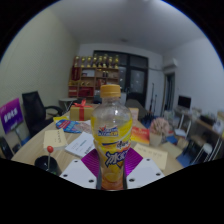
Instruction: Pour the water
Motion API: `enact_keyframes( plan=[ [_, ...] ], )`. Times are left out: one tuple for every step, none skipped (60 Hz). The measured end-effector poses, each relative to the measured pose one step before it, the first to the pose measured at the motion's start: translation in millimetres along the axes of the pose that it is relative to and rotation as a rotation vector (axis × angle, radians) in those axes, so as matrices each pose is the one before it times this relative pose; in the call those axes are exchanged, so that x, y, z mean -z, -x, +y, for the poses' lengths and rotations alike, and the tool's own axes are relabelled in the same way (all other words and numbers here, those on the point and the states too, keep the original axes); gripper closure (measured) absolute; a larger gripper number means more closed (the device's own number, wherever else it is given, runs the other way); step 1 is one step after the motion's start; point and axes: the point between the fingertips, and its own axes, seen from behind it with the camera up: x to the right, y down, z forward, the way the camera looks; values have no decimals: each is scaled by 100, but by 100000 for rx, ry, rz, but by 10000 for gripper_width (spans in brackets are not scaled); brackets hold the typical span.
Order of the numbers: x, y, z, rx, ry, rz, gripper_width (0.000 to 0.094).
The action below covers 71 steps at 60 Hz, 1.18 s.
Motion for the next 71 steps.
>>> enact_keyframes(
  plan=[
    [651, -1609, 118, -3386, 263, -353, 646],
    [-32, -361, 417, -3105, -276, -80, 648],
    [-96, -313, 324, -2845, -453, -260, 647],
    [146, -468, 431, -2257, -18, -486, 647],
    [-964, 1022, 860, -1575, 34, 58, 648],
    [4, -208, 415, -1283, 585, -657, 649],
    [-42, -129, 503, -715, 687, -800, 648],
    [-1058, 1014, 1074, -327, -73, -389, 648],
    [1082, -1462, 249, -25, 458, -1058, 648],
    [-126, -69, 569, 317, 293, -364, 648],
    [-1360, 1301, 1016, 423, 346, 286, 643],
    [112, -53, 560, 481, 343, -821, 635],
    [-30, -21, -951, 347, -5226, -718, 627],
    [-8, -269, 162, 819, -513, 178, 628],
    [66, -168, 164, 1175, -258, -90, 624],
    [73, -543, -889, 1664, -1466, -450, 627],
    [206, -153, 277, 1475, -66, -72, 629],
    [550, -59, 34, 1157, -711, -191, 629],
    [25, 60, -12, 635, -223, -228, 630],
    [15, 14, -12, 340, -112, -163, 629],
    [-13, 5, -6, 90, 45, -167, 628],
    [-34, -14, 11, -111, 124, -237, 627],
    [-238, -194, -66, -134, 239, -318, 622],
    [25, 37, 55, -293, 382, -261, 609],
    [32, 38, 4, -456, 286, -227, 589],
    [43, 5, 3, -476, 490, -248, 570],
    [44, -5, 34, -415, 843, -248, 550],
    [50, -22, 10, -475, 886, -236, 520],
    [70, 0, 39, -328, 1331, -255, 489],
    [-76, -69, 24, -320, 1831, -292, 468],
    [68, 58, 98, 77, 1881, -371, 438],
    [99, 48, 148, 321, 2039, -373, 418],
    [146, -17, 199, 360, 2301, -141, 385],
    [171, -147, 174, 307, 2057, 371, 357],
    [-16, -205, 213, 287, 1944, 420, 335],
    [314, -30, 125, 212, 1809, 108, 286],
    [549, -16, 82, 53, 1462, 61, 236],
    [416, 55, 6, -64, 1084, -70, 187],
    [491, 32, -20, -153, 813, -19, 137],
    [534, 46, 18, -261, 854, 180, 111],
    [595, 43, 8, -266, 928, 340, 100],
    [575, 57, -26, -337, 947, 485, 98],
    [689, 34, 98, -270, 937, 619, 98],
    [760, 160, 166, -388, 936, 625, 105],
    [801, 130, 124, -317, 1019, 580, 108],
    [819, 105, 95, -353, 905, 750, 108],
    [881, 159, 98, -377, 796, 783, 109],
    [963, 187, 76, -353, 711, 765, 110],
    [773, 257, 12, -314, 555, 686, 106],
    [1076, 315, 2, -424, 302, 658, 107],
    [1084, 386, -42, -612, 88, 665, 109],
    [1172, 441, -187, -634, 116, 703, 110],
    [1439, 510, 82, -467, -36, 624, 109],
    [1239, 550, 1, -182, 254, 443, 110],
    [1247, 584, 15, 61, 365, 505, 108],
    [1256, 572, 61, 123, 431, 626, 108],
    [1248, 569, 65, 150, 487, 764, 108],
    [1086, 605, -47, 138, 455, 678, 103],
    [1253, 619, 35, 114, 210, 607, 107],
    [1227, 655, 15, 70, 98, 443, 109],
    [1082, 700, 43, 17, 13, 313, 109],
    [1164, 681, 34, -238, 141, 104, 110],
    [1265, 752, 80, -276, 345, 126, 112],
    [1138, 731, 101, -354, 556, 47, 106],
    [1096, 711, 131, -431, 637, 93, 107],
    [1114, 698, 142, -479, 585, -32, 111],
    [942, 689, 129, -556, 450, -221, 112],
    [1042, 672, 118, -574, 232, -197, 113],
    [964, 666, 120, -612, 136, -241, 120],
    [686, 633, 184, -622, -32, -340, 120],
    [1057, 534, 102, -476, 229, -508, 123]
  ],
)
